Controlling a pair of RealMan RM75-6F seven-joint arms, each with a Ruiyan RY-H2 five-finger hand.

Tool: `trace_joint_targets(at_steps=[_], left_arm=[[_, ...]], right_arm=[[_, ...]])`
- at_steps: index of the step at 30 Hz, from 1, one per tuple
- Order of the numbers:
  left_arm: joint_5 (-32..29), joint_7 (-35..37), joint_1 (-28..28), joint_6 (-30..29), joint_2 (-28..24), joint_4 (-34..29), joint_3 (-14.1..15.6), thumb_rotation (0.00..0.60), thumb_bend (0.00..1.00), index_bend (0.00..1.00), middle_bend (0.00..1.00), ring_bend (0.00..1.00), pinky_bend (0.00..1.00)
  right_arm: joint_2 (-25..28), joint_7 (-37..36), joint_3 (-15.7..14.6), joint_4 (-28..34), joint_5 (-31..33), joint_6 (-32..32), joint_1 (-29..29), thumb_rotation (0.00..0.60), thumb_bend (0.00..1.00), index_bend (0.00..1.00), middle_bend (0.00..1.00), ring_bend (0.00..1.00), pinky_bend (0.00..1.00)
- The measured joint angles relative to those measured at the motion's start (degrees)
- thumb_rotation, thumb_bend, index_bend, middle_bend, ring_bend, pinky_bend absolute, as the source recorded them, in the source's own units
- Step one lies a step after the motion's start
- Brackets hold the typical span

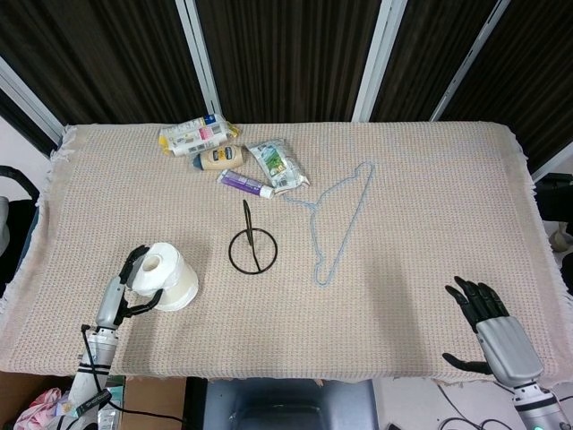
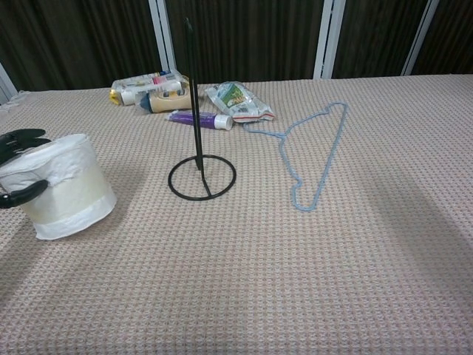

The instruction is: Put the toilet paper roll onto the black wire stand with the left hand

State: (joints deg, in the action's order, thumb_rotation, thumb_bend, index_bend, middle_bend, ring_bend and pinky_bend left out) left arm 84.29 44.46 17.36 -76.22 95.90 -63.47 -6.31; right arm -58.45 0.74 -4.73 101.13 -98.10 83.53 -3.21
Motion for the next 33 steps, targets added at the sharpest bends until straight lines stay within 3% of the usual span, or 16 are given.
trace_joint_targets(at_steps=[8, 13, 17, 24, 33], left_arm=[[3.5, -1.9, -1.4, -8.7, -2.0, -3.5, -0.4, 0.6, 0.57, 0.28, 0.38, 0.41, 0.67], [7.0, -4.7, -2.1, -17.2, -6.4, -11.4, -2.1, 0.6, 0.57, 0.28, 0.38, 0.41, 0.67], [8.7, -7.9, -1.8, -20.1, -10.6, -20.4, -4.7, 0.6, 0.56, 0.28, 0.38, 0.41, 0.67], [6.9, -16.9, 2.5, -16.6, -17.4, -38.0, -11.7, 0.6, 0.55, 0.28, 0.38, 0.41, 0.67], [-2.1, -31.9, 12.6, -7.2, -16.4, -42.6, -19.1, 0.6, 0.55, 0.28, 0.38, 0.41, 0.67]], right_arm=[[0.2, -0.5, -0.2, 0.0, -0.7, 0.5, 0.2, 0.6, 0.18, 0.0, 0.0, 0.0, 0.0], [0.5, -0.9, -0.5, -0.1, -1.2, 0.8, 0.3, 0.6, 0.18, 0.0, 0.0, 0.0, 0.0], [0.5, -1.0, -0.6, 0.0, -1.7, 0.9, 0.3, 0.6, 0.18, 0.0, 0.0, 0.0, 0.0], [0.6, -1.2, -0.6, 0.0, -1.8, 1.1, 0.4, 0.6, 0.18, 0.0, 0.0, 0.0, 0.0], [1.2, -2.6, -0.1, -0.1, -0.5, 0.9, 0.1, 0.6, 0.18, 0.0, 0.0, 0.0, 0.0]])
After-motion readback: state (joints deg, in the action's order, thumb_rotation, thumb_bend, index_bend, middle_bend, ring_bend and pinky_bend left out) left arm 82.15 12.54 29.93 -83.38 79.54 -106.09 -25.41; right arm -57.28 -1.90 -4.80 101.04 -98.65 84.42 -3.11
